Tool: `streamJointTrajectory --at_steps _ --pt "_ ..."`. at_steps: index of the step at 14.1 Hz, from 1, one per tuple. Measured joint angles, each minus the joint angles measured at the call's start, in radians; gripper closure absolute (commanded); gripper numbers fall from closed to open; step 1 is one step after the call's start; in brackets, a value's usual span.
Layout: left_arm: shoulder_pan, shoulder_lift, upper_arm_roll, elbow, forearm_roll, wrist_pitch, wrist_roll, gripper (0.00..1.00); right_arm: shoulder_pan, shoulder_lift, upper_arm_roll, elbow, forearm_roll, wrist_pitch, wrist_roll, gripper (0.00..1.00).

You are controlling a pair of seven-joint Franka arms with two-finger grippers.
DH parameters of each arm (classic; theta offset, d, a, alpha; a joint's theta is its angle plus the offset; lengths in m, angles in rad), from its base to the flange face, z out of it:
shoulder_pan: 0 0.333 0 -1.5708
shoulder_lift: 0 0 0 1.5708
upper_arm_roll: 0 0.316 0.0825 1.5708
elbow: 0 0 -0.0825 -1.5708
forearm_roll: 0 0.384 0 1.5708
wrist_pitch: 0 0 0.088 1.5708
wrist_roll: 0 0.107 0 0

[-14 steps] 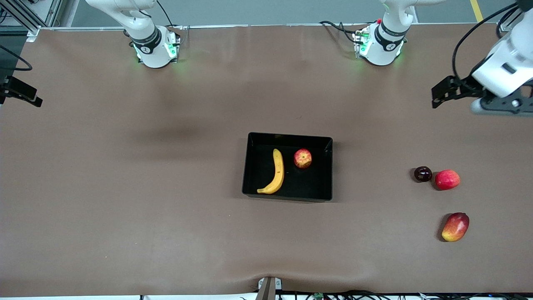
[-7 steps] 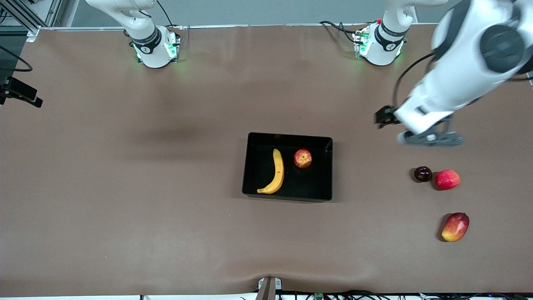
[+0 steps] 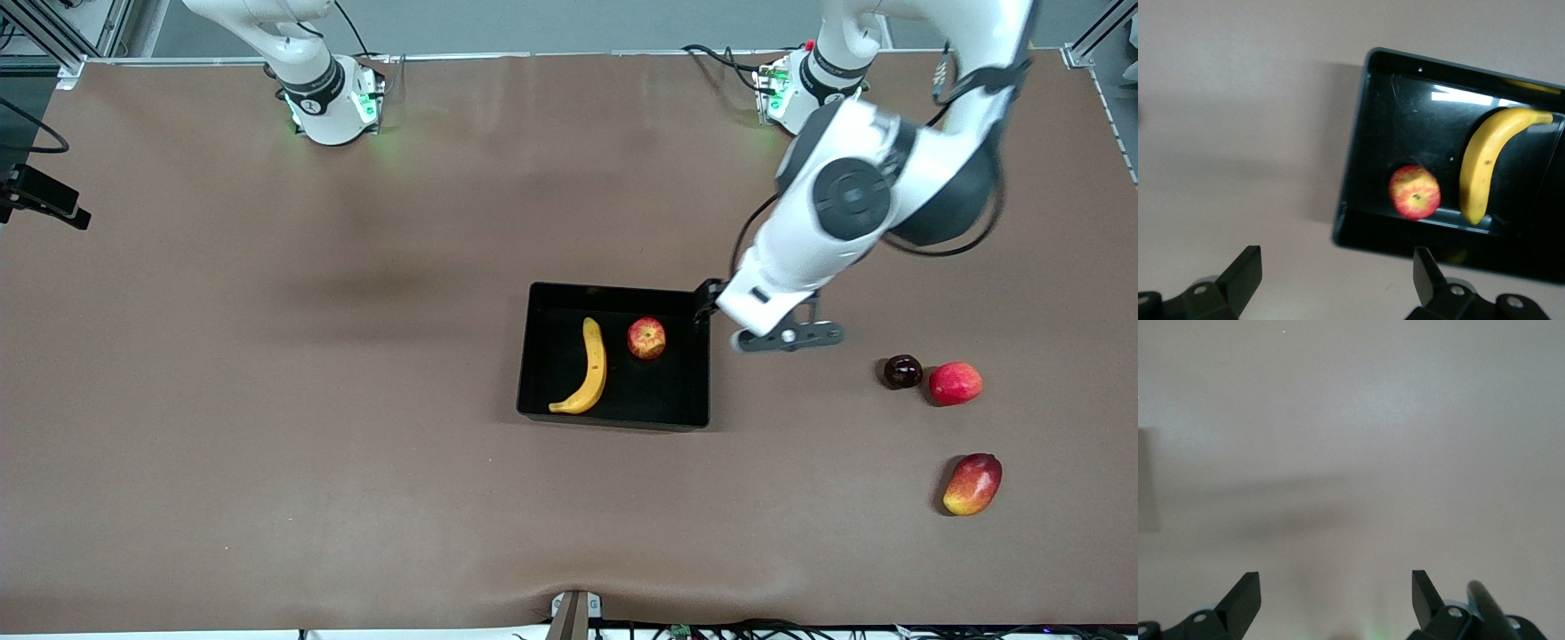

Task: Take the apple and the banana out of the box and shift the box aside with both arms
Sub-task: 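Move the left gripper over the red-yellow apple in the black tray, then grasp the red-yellow apple with the left gripper and lift it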

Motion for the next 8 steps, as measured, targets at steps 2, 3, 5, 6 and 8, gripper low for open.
streamJointTrajectory --at_steps 2,3,5,6,8 --pt "-0.032 0.052 0.000 -0.011 0.000 0.068 -0.117 0.00 0.000 0.002 0.000 0.000 0.000 0.002 0.000 0.00" --pt "-0.047 0.080 0.000 -0.013 0.000 0.104 -0.169 0.00 0.000 0.003 0.000 0.000 0.000 0.002 0.000 0.00" --pt "-0.070 0.130 0.000 -0.014 0.000 0.168 -0.257 0.00 0.000 0.006 0.000 0.000 0.000 0.003 0.000 0.00" --pt "-0.082 0.153 0.000 -0.015 0.000 0.195 -0.299 0.00 0.000 0.006 0.000 0.000 0.000 0.003 0.000 0.00" --pt "-0.103 0.194 0.000 -0.016 0.008 0.235 -0.369 0.00 0.000 0.007 0.000 0.000 0.000 0.003 0.000 0.00"
